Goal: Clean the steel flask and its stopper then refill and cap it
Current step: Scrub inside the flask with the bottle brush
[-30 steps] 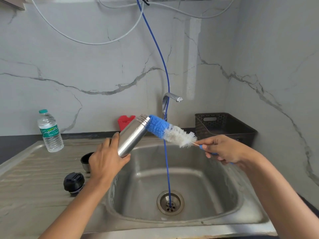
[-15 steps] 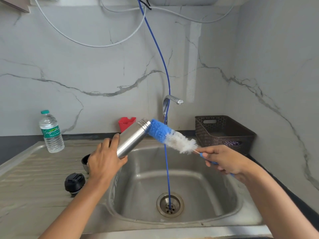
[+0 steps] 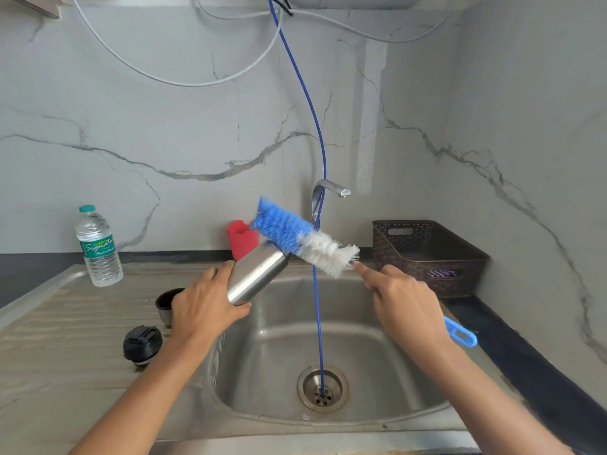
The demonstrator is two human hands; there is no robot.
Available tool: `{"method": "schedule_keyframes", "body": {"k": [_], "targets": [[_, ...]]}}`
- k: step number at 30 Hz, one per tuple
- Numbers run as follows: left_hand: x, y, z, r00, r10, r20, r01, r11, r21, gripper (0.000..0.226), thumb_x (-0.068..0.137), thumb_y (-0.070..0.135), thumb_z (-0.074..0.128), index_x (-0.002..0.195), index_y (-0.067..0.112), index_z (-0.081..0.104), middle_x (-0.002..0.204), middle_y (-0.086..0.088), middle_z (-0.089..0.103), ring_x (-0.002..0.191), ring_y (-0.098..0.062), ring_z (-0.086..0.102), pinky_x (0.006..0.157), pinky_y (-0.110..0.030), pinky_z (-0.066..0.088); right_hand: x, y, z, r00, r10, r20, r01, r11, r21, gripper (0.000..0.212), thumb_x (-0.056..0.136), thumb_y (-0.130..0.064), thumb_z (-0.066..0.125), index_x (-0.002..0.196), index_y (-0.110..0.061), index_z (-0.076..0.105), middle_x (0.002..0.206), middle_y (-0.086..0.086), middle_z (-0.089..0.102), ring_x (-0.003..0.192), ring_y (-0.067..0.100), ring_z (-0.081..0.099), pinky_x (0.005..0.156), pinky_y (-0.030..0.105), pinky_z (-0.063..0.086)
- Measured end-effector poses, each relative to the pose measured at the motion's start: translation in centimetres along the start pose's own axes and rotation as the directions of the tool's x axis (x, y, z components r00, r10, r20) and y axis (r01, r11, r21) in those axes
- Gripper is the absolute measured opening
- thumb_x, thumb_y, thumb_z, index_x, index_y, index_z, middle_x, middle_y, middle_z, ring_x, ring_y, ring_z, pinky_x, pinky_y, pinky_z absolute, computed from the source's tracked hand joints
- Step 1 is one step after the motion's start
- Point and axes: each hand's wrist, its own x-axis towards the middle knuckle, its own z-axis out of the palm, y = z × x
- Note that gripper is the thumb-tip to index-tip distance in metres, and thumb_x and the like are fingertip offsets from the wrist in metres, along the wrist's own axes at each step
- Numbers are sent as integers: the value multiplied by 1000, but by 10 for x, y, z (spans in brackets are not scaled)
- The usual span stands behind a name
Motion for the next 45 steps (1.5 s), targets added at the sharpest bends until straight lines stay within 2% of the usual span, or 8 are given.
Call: {"method": "schedule_keyframes", "body": {"k": [8,11,19,28,30,33,37,45], "targets": [[0,-4,0,1000,6,-23,-5,999,44,89,66,61,72,142,29,38,115,3,59,99,-22,63,56,-29,37,7,13,-21,990,43,136,-32,996,-81,47,98,-20,37,137,-45,44,102,-1,60,97,30,60,72,36,43],[0,-5,8,992,126,-26,-124,989,76,91,44,51,88,125,19,60,90,-3,65,73,-26,65,44,-23,31,19,3,-19,986,21,167,0,992,-128,50,97,-14,37,138,-42,44,105,3,60,97,32,60,67,35,37],[2,-11,11,949,259,-179,-236,961,143,93,33,43,94,117,18,65,89,-1,66,71,-25,64,42,-28,46,48,22,-49,960,50,274,6,980,-200,34,93,-19,43,115,-35,64,112,3,66,102,31,59,76,35,43],[13,-32,-3,987,-129,-101,97,958,-271,84,61,59,77,135,35,45,111,3,65,96,-28,64,68,-34,49,67,13,-9,975,147,165,-143,989,-32,33,96,-19,42,121,-29,62,114,9,65,103,36,58,73,36,40],[17,-39,-5,963,-261,-64,200,856,-478,79,58,58,79,128,35,50,103,6,67,91,-27,64,71,-35,50,80,-7,-2,975,126,184,-123,992,-28,36,95,-14,41,123,-27,60,114,12,65,103,36,58,73,35,40],[23,-50,-11,926,-363,101,264,435,-861,66,54,52,81,113,29,59,94,7,70,86,-21,67,72,-35,54,107,-38,15,969,68,236,-58,997,-49,41,92,-8,40,125,-24,58,117,10,63,106,34,59,76,34,43],[27,-60,-11,891,-359,278,296,-4,-955,44,62,32,84,100,20,64,94,-6,71,82,-21,66,74,-34,53,151,-70,37,934,77,348,-40,993,-113,42,90,-1,41,125,-17,57,121,11,60,110,32,57,77,33,43],[27,-72,-11,850,-282,444,392,-222,-893,47,67,36,75,108,16,62,92,-8,68,82,-25,64,79,-44,53,220,-110,50,921,-1,389,123,949,-289,28,91,-1,43,114,-7,57,115,9,60,103,26,60,71,30,40]]}}
